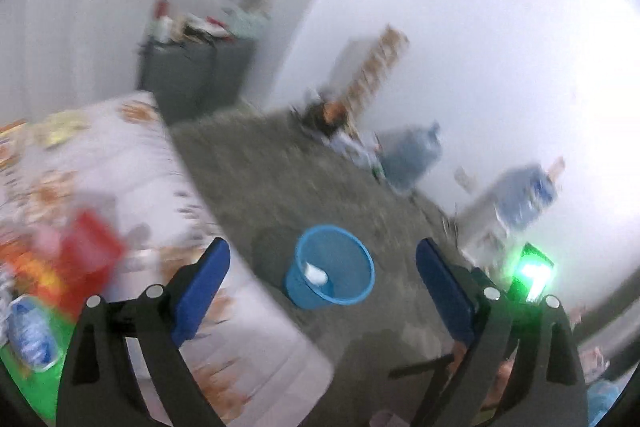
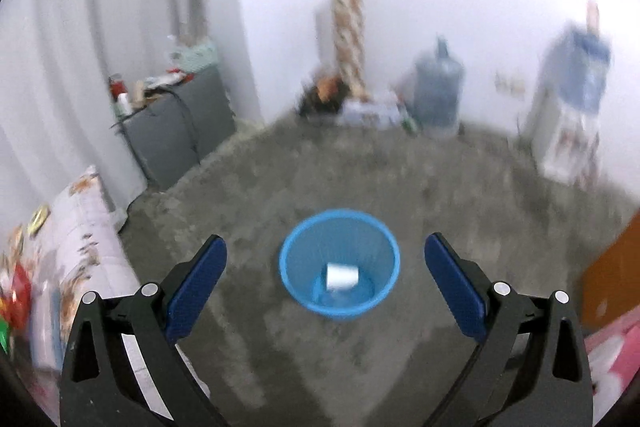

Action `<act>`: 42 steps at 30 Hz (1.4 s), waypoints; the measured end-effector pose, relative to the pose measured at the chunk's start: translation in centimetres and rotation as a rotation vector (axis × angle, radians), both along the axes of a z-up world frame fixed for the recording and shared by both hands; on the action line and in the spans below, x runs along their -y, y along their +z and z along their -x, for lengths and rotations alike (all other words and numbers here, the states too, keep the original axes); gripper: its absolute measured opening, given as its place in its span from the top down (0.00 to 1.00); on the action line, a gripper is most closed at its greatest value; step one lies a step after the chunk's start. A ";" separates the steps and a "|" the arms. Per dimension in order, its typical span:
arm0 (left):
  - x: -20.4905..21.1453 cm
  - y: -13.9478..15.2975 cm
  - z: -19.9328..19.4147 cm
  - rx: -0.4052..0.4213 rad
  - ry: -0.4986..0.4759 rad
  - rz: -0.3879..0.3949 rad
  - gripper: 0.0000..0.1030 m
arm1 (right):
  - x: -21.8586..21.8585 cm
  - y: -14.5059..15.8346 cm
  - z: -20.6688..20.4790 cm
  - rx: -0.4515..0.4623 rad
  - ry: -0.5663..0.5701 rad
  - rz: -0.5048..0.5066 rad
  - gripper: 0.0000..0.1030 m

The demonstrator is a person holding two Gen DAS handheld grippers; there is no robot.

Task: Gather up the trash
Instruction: 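Move both tools back toward the table, then grasp the green snack wrapper with the left tool while the right tool grasps a red wrapper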

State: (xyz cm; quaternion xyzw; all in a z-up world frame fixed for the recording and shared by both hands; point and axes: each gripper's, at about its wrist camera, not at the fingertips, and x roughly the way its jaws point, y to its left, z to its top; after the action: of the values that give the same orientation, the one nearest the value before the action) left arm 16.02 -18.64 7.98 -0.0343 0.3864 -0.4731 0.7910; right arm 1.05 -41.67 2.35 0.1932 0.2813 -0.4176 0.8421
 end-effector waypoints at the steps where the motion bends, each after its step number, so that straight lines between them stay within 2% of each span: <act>1: -2.1 0.3 0.1 0.006 0.028 0.017 0.09 | -0.7 0.5 -0.2 0.012 0.039 0.015 0.08; 6: -12.1 1.3 0.1 0.050 0.205 0.069 0.07 | -3.8 2.2 -0.4 0.137 0.192 0.090 0.08; 10: -18.6 0.7 0.8 0.071 0.329 0.093 0.06 | -5.9 2.8 -1.3 0.215 0.335 0.054 0.08; 13: -22.0 -0.2 1.2 0.082 0.383 0.109 0.06 | -7.5 3.1 -2.2 0.229 0.430 0.023 0.08; 18: -25.1 -2.0 2.2 0.125 0.432 0.103 0.06 | -9.6 3.4 -4.6 0.217 0.549 -0.081 0.08; 24: -26.1 -4.4 2.0 0.148 0.444 0.059 0.06 | -11.6 2.8 -6.6 0.211 0.655 -0.231 0.09; 28: -26.9 -6.0 0.4 0.087 0.469 0.062 0.06 | -13.5 1.7 -7.6 0.227 0.718 -0.347 0.18; 31: -27.5 -6.7 -0.9 0.041 0.501 0.078 0.06 | -13.9 0.7 -9.0 0.205 0.743 -0.408 0.23; 34: -28.8 -8.1 -3.6 -0.075 0.555 0.129 0.08 | -14.2 0.0 -10.1 0.198 0.769 -0.469 0.27; 36: -29.2 -8.7 -4.9 -0.118 0.556 0.166 0.08 | -14.4 -0.2 -10.8 0.201 0.783 -0.501 0.28; 42: -30.2 -10.3 -8.8 -0.223 0.597 0.222 0.18 | -14.5 -0.9 -12.4 0.202 0.796 -0.591 0.33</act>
State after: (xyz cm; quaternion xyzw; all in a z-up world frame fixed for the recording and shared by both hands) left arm 24.84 11.59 -2.33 -0.2834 0.3894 -0.2531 0.8391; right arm 13.43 -27.15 1.44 0.3404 0.3563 0.0543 0.8685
